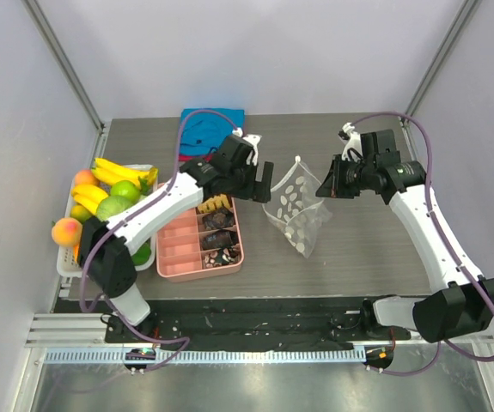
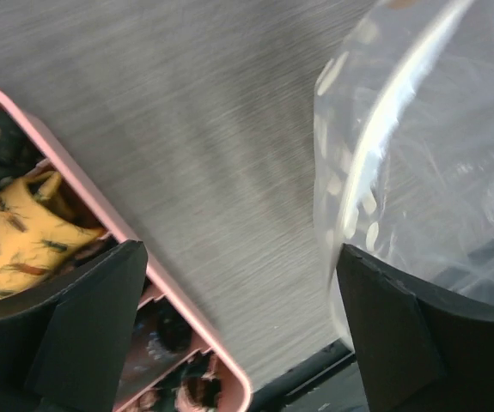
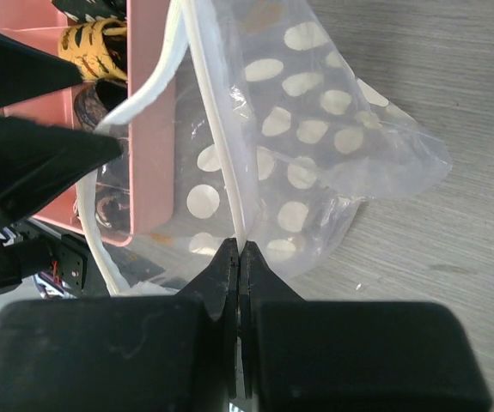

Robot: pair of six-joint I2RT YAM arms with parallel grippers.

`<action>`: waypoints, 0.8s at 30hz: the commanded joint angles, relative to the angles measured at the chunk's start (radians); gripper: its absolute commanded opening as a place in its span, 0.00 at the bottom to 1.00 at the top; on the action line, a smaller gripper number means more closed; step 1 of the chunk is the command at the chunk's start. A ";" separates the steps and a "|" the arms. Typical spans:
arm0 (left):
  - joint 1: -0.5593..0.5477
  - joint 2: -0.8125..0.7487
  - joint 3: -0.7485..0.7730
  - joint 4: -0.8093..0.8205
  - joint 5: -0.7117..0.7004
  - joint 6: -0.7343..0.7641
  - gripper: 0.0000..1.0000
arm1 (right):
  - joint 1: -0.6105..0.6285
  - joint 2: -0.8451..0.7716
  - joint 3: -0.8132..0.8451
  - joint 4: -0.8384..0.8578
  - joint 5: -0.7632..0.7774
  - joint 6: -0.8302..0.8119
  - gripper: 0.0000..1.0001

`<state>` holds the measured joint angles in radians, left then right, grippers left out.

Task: Place the food in the zip-top bag and seal the zipper
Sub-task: Pick up the zipper food storage bag at the center of the board, then pick up the fake vegetable from the bin.

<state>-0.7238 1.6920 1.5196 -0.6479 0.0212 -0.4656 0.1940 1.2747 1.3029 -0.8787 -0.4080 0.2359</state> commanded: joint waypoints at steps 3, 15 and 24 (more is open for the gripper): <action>0.033 -0.248 0.080 -0.123 -0.014 0.251 1.00 | 0.013 -0.008 -0.028 0.113 -0.014 0.017 0.01; 0.389 -0.595 0.059 -0.484 -0.134 0.635 1.00 | 0.031 0.035 -0.048 0.141 -0.023 0.016 0.01; 0.477 -0.532 0.042 -0.654 -0.368 0.677 1.00 | 0.053 0.041 -0.033 0.144 -0.025 0.003 0.01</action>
<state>-0.2684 1.1030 1.5818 -1.2030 -0.2340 0.1623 0.2371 1.3193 1.2507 -0.7708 -0.4213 0.2562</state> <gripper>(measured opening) 0.996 0.021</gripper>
